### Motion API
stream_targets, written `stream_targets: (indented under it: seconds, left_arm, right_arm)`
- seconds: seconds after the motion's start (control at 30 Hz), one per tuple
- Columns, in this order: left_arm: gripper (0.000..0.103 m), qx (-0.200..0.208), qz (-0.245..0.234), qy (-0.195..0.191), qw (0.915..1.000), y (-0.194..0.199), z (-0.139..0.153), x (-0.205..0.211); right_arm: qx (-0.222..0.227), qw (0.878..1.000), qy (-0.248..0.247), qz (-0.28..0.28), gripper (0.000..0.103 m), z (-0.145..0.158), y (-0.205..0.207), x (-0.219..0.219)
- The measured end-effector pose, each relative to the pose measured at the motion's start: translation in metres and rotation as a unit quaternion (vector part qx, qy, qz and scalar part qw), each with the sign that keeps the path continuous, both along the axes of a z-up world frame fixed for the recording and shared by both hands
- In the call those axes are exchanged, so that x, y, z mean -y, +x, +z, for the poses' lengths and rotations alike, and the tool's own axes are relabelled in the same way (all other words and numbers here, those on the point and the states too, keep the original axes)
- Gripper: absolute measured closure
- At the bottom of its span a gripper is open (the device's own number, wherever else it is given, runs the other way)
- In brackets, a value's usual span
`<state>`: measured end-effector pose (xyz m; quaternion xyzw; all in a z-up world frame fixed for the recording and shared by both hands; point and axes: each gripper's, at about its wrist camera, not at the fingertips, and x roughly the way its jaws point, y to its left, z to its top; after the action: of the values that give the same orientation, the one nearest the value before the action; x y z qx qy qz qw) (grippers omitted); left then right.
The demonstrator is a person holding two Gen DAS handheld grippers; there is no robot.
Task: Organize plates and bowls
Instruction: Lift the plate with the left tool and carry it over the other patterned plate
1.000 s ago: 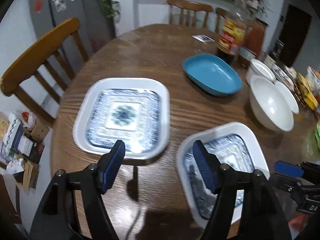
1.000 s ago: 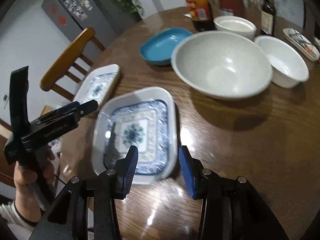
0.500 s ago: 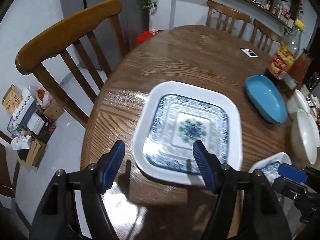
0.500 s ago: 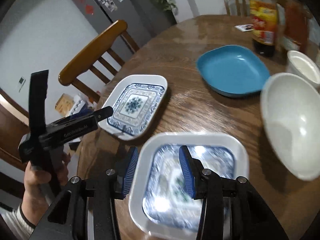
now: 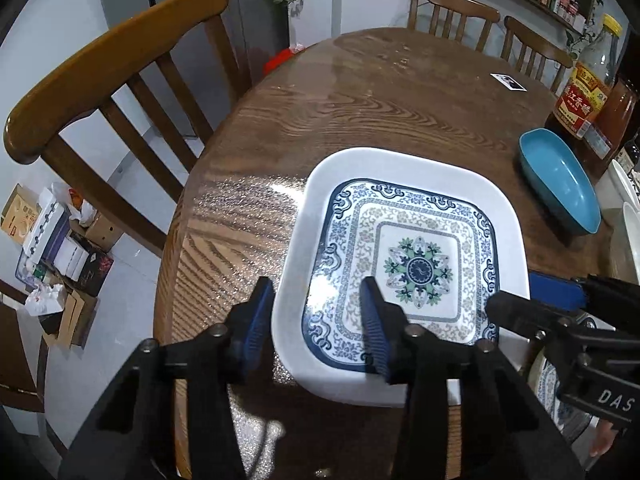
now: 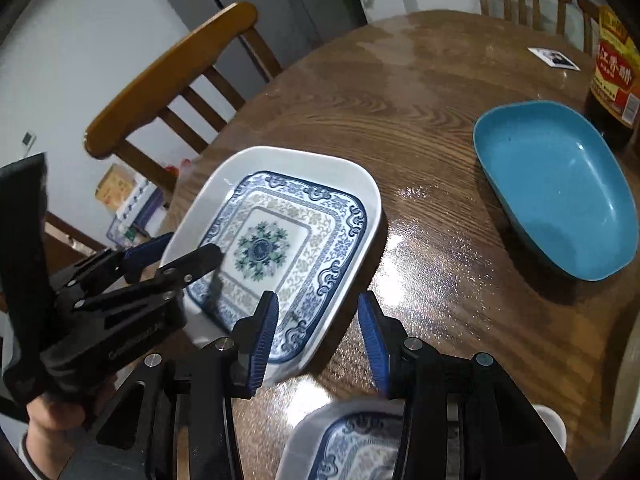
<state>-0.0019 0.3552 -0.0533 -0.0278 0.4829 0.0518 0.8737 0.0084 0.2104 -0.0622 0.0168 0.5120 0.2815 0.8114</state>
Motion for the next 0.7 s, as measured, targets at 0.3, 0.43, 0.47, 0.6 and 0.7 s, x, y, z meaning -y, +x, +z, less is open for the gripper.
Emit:
stream_targets:
  seconds: [0.3, 0.43, 0.47, 0.6, 0.7]
  left_arm:
    - [0.068, 0.006, 0.017, 0.007, 0.9998, -0.006, -0.001, 0.010]
    - [0.077, 0.007, 0.030, 0.009, 0.9995, -0.007, 0.000, 0.016]
    - [0.079, 0.007, 0.029, 0.009, 0.9995, -0.008, 0.000, 0.018]
    - [0.080, 0.010, 0.033, 0.010, 0.9994, -0.016, 0.005, 0.025]
    - [0.080, 0.020, 0.033, 0.002, 0.9992, -0.023, 0.015, 0.033]
  right_arm:
    - [0.024, 0.999, -0.032, 0.003, 0.075, 0.000, 0.006, -0.013]
    - [0.018, 0.999, -0.029, -0.007, 0.089, -0.003, 0.012, -0.006]
    - [0.018, 0.999, -0.030, -0.010, 0.089, -0.002, 0.013, -0.005]
    - [0.022, 0.999, -0.024, -0.017, 0.090, 0.002, 0.010, 0.001]
    - [0.036, 0.999, -0.017, -0.018, 0.090, 0.012, 0.002, 0.011]
